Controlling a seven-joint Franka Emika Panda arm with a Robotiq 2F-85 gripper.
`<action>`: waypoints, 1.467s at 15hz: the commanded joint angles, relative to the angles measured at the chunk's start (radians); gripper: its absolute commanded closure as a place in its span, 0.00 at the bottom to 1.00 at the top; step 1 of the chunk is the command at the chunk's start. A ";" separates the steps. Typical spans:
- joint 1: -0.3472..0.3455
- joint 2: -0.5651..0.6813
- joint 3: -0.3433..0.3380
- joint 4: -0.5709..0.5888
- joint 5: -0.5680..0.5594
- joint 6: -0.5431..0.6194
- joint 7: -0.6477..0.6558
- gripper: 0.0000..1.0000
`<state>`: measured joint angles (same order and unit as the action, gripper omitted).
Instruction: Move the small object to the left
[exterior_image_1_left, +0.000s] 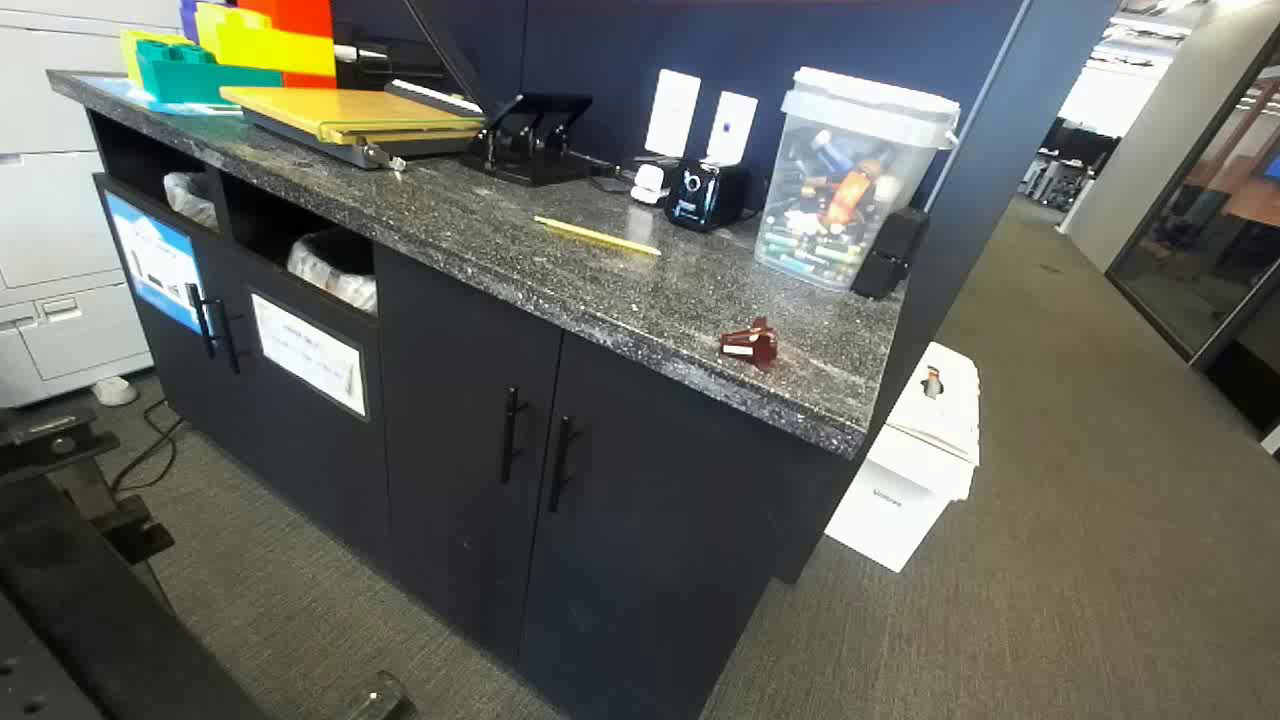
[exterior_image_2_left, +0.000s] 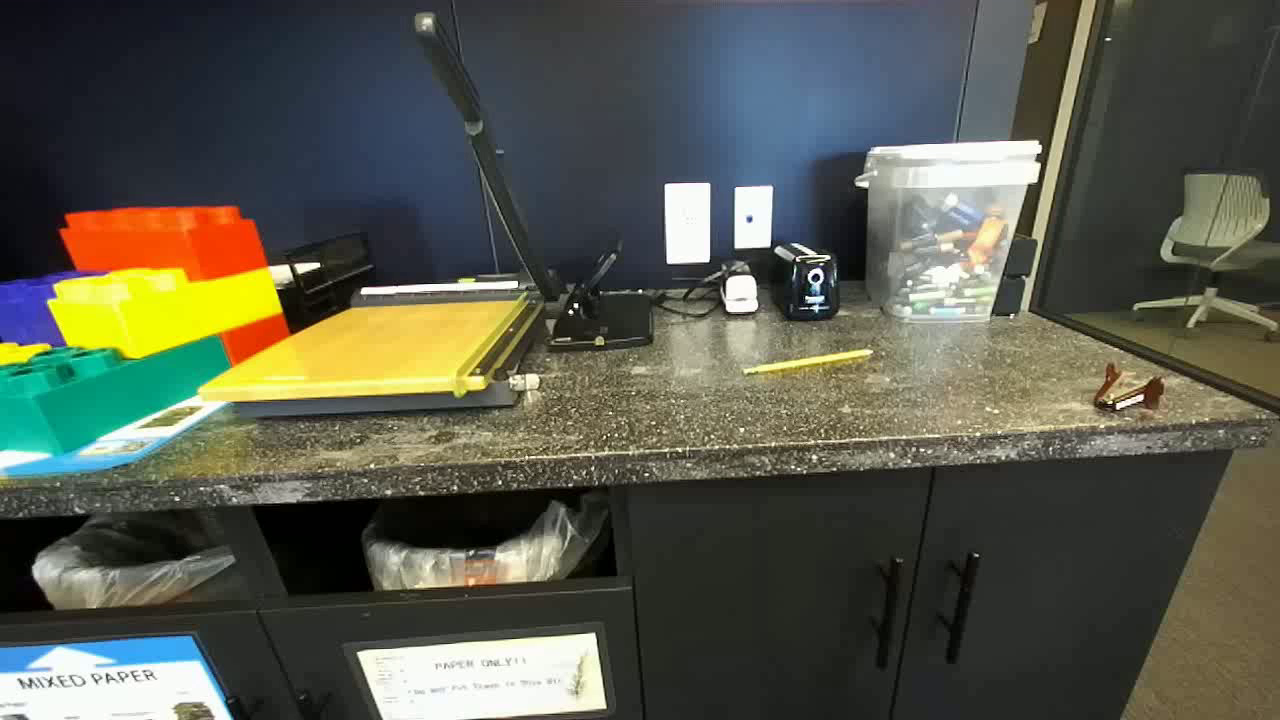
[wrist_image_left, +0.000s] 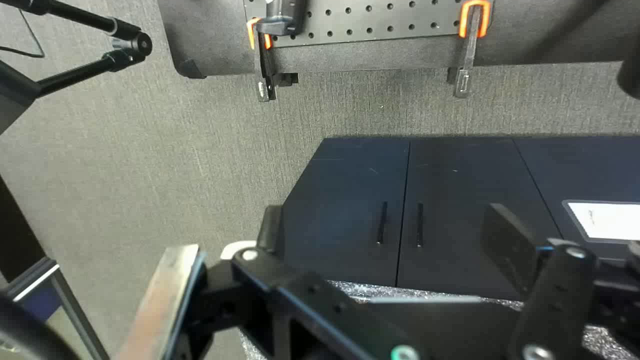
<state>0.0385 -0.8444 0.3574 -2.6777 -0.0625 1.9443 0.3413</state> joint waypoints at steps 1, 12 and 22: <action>0.021 0.006 -0.017 0.002 -0.016 -0.003 0.014 0.00; -0.196 0.386 -0.024 0.205 -0.011 0.200 0.079 0.00; -0.271 1.017 -0.151 0.636 -0.108 0.327 0.386 0.00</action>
<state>-0.3458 -0.0203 0.3380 -2.2117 -0.1028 2.2565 0.6113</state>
